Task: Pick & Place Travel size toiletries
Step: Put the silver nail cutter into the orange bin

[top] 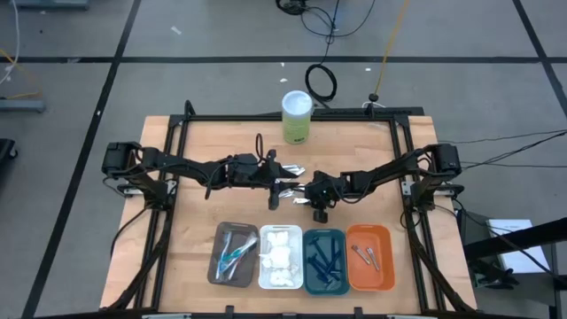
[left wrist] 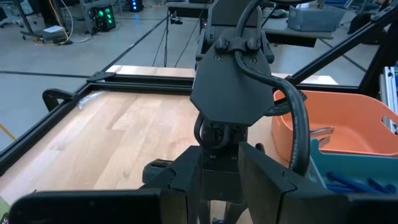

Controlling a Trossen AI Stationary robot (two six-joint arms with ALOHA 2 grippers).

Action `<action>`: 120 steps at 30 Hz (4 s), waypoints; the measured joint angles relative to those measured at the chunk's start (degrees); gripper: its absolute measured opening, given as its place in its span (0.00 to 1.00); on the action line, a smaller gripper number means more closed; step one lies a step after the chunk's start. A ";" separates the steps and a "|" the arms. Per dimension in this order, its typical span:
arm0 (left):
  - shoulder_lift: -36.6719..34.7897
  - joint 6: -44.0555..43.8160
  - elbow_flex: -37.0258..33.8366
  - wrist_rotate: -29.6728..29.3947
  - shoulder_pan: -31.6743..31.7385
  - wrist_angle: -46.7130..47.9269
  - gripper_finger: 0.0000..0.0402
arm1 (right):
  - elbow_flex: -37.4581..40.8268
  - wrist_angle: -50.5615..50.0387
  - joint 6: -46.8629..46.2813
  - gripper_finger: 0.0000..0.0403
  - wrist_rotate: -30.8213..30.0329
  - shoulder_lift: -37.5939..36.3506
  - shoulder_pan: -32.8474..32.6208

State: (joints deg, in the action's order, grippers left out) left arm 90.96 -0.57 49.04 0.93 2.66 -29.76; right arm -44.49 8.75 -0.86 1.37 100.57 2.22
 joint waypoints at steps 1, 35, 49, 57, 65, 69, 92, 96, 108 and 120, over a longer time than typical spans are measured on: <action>0.00 -0.08 0.00 0.00 0.00 0.00 0.26 | 0.02 0.05 0.36 0.13 0.00 0.00 0.00; 0.00 0.41 0.02 -0.66 0.11 1.61 0.26 | 1.53 -41.77 -38.31 0.13 10.46 -44.98 -24.60; 0.00 0.05 0.02 -1.05 0.11 1.02 0.26 | 14.31 -27.96 -66.08 0.30 6.34 -46.45 -36.79; 0.00 -0.09 0.02 -1.05 0.11 0.98 0.26 | 15.86 -23.50 -65.55 0.44 7.72 -48.42 -36.79; 0.00 -0.28 0.02 -1.05 0.11 1.17 0.26 | 15.86 -15.48 -50.71 0.43 5.77 -52.28 -33.40; 0.00 -0.27 0.02 -1.07 0.11 1.01 0.26 | 15.86 -4.63 -34.50 0.41 5.15 -53.16 -28.95; -15.57 -1.26 0.06 -14.51 0.22 22.27 0.26 | -1.42 -3.78 -4.45 0.41 1.90 -16.03 6.76; -15.58 -1.46 0.02 -14.51 0.22 22.47 0.26 | -4.39 -4.39 -1.48 0.41 1.93 -8.55 6.82; -15.56 -1.74 0.02 -14.45 0.22 22.65 0.26 | -4.95 -1.85 2.52 0.41 1.79 1.86 6.82; -15.56 -2.99 0.02 -14.36 0.22 22.81 0.26 | -5.03 -1.85 4.20 0.18 2.08 3.91 7.48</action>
State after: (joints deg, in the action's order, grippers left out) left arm 75.40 -3.56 49.06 -13.43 2.87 -6.95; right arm -49.52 6.90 3.33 3.45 104.49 9.70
